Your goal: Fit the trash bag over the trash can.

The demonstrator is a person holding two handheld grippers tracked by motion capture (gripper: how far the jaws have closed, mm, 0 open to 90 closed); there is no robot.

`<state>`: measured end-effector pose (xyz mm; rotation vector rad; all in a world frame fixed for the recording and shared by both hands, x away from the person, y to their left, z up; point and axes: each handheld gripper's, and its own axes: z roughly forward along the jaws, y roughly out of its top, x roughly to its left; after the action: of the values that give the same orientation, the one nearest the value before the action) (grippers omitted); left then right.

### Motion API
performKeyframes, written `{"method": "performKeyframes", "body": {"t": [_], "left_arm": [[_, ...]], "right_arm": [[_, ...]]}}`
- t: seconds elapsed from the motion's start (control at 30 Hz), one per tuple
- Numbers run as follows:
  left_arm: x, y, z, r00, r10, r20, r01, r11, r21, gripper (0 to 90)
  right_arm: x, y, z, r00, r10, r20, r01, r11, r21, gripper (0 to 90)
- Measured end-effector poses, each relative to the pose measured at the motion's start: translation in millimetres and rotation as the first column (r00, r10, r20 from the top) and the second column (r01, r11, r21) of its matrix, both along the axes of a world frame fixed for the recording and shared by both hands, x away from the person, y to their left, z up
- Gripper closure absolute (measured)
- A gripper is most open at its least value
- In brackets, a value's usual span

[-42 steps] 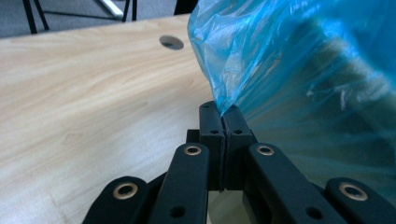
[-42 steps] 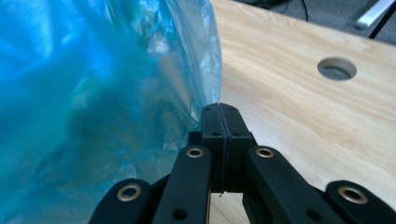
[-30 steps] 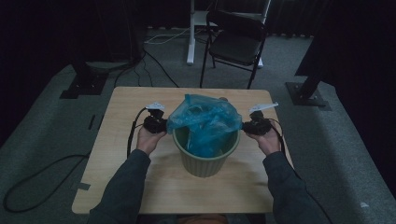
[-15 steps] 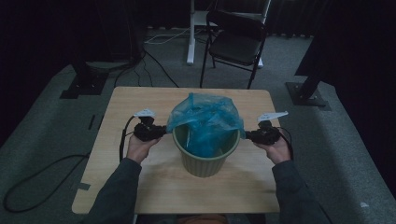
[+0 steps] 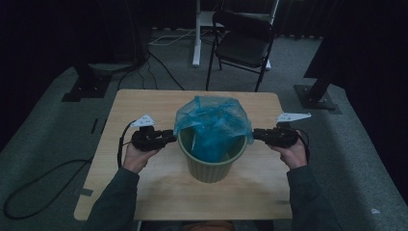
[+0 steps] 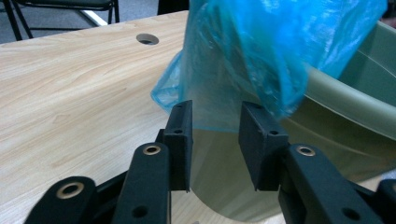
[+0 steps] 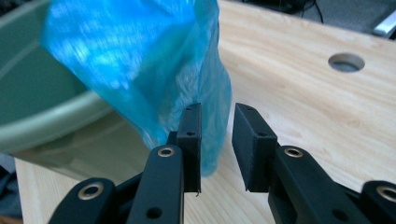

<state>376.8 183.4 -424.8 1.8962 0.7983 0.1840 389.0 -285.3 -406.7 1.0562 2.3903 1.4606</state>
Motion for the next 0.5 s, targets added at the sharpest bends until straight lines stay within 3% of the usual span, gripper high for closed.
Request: {"method": "performKeyframes", "body": {"t": [0.3,0.5], "left_arm": [[-6.7,6.3,1.3,0.9977,-0.060,0.031,0.060,0.9981,-0.015,57.6],[-8.1,8.8,1.7,0.9959,-0.080,0.043,0.082,0.9958,-0.041,54.5]], "right_arm": [[0.0,-6.5,11.6,0.9998,-0.001,0.022,-0.001,0.9932,0.117,70.9],[-1.3,-4.6,17.5,0.9990,0.019,0.041,-0.025,0.9862,0.164,69.2]]}}
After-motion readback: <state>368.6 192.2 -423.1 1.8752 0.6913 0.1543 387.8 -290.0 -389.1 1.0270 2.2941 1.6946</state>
